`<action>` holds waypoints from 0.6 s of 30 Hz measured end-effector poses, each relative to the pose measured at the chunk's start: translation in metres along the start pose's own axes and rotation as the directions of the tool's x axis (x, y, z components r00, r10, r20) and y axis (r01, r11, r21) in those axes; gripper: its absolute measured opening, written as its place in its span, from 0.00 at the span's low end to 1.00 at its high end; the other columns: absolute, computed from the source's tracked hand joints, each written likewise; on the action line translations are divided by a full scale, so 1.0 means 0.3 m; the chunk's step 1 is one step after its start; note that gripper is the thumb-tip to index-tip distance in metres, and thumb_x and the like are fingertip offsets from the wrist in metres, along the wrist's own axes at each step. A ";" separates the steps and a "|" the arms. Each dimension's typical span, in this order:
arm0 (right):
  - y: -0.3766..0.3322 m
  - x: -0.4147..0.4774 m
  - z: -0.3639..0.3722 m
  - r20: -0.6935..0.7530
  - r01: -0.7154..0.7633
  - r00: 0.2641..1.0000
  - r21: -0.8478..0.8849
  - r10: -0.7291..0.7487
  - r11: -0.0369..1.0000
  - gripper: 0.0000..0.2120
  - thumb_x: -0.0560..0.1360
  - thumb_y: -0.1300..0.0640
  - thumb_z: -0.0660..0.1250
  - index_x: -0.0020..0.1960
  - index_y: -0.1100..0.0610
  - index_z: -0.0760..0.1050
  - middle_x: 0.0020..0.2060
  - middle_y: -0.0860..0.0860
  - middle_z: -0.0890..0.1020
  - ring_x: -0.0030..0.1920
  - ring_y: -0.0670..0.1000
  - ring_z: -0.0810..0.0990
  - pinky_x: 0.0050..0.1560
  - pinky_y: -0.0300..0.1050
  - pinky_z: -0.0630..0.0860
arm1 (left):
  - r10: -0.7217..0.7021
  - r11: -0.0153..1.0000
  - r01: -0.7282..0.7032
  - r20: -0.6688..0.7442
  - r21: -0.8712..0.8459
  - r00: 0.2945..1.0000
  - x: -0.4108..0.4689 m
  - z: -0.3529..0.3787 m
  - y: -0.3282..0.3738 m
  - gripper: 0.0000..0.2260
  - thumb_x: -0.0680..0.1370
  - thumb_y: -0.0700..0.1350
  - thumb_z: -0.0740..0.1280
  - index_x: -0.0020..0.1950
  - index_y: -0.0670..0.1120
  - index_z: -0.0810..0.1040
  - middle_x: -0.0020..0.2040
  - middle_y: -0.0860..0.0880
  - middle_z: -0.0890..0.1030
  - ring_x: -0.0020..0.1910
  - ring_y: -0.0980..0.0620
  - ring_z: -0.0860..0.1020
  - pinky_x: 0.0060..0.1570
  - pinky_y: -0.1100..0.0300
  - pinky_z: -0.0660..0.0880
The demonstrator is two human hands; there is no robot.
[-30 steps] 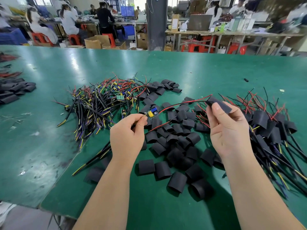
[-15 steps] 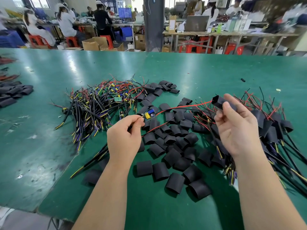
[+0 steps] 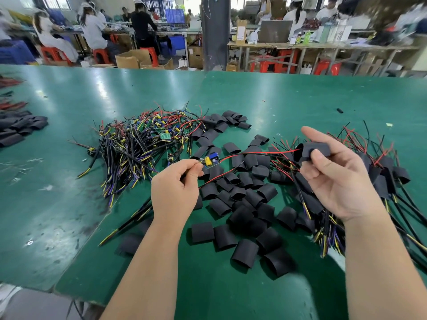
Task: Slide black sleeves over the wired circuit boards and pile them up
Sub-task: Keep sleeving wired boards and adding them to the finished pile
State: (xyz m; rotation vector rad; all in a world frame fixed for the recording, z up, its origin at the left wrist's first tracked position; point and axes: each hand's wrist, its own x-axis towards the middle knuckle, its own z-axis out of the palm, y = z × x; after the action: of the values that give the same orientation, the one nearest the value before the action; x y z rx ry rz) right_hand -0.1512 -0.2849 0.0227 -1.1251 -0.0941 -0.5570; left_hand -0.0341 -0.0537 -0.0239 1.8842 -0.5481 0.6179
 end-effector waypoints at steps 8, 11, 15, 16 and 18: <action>-0.011 -0.008 -0.006 0.109 -0.013 0.994 -0.003 0.013 1.000 0.19 0.70 0.64 0.64 0.60 0.59 0.80 0.38 0.52 0.77 0.32 0.49 0.61 0.35 0.37 0.66 | -0.011 1.000 0.012 -0.015 0.010 1.000 0.003 -0.001 -0.003 0.08 0.77 0.47 0.64 0.45 0.49 0.83 0.35 0.61 0.80 0.36 0.60 0.78 0.35 0.68 0.72; -0.017 -0.011 -0.006 0.118 -0.029 0.993 0.014 0.028 0.999 0.20 0.70 0.65 0.62 0.60 0.59 0.79 0.40 0.54 0.79 0.30 0.47 0.64 0.35 0.36 0.68 | -0.018 1.000 0.018 -0.020 0.010 1.000 0.003 -0.001 -0.006 0.09 0.77 0.47 0.64 0.46 0.49 0.83 0.35 0.60 0.81 0.35 0.61 0.78 0.35 0.70 0.71; -0.016 -0.011 -0.007 0.130 -0.035 0.991 0.041 0.029 0.999 0.20 0.70 0.63 0.64 0.61 0.58 0.79 0.39 0.53 0.81 0.30 0.46 0.66 0.35 0.37 0.69 | -0.016 1.000 0.016 -0.026 0.010 1.000 0.003 -0.001 -0.007 0.08 0.77 0.47 0.64 0.45 0.49 0.83 0.35 0.60 0.81 0.35 0.60 0.78 0.34 0.69 0.71; -0.015 -0.010 -0.007 0.134 -0.035 0.991 0.045 0.028 0.998 0.20 0.70 0.62 0.65 0.61 0.58 0.79 0.39 0.54 0.80 0.30 0.47 0.66 0.35 0.37 0.69 | -0.014 1.000 0.014 -0.026 0.012 1.000 0.003 -0.001 -0.007 0.08 0.77 0.47 0.64 0.45 0.49 0.83 0.35 0.60 0.81 0.35 0.60 0.78 0.33 0.69 0.71; -0.015 -0.009 -0.005 0.141 -0.031 0.990 0.031 0.027 0.999 0.19 0.69 0.61 0.67 0.60 0.57 0.80 0.39 0.61 0.73 0.30 0.47 0.67 0.35 0.37 0.68 | -0.010 1.000 0.010 -0.026 0.012 1.000 0.004 -0.002 -0.008 0.08 0.77 0.47 0.64 0.45 0.49 0.83 0.35 0.59 0.81 0.33 0.61 0.77 0.32 0.70 0.70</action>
State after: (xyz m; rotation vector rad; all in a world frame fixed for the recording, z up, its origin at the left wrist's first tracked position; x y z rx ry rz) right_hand -0.1560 -0.2866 0.0247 -1.1305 -0.2078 -0.4484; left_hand -0.0317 -0.0525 -0.0245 1.8864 -0.5184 0.6398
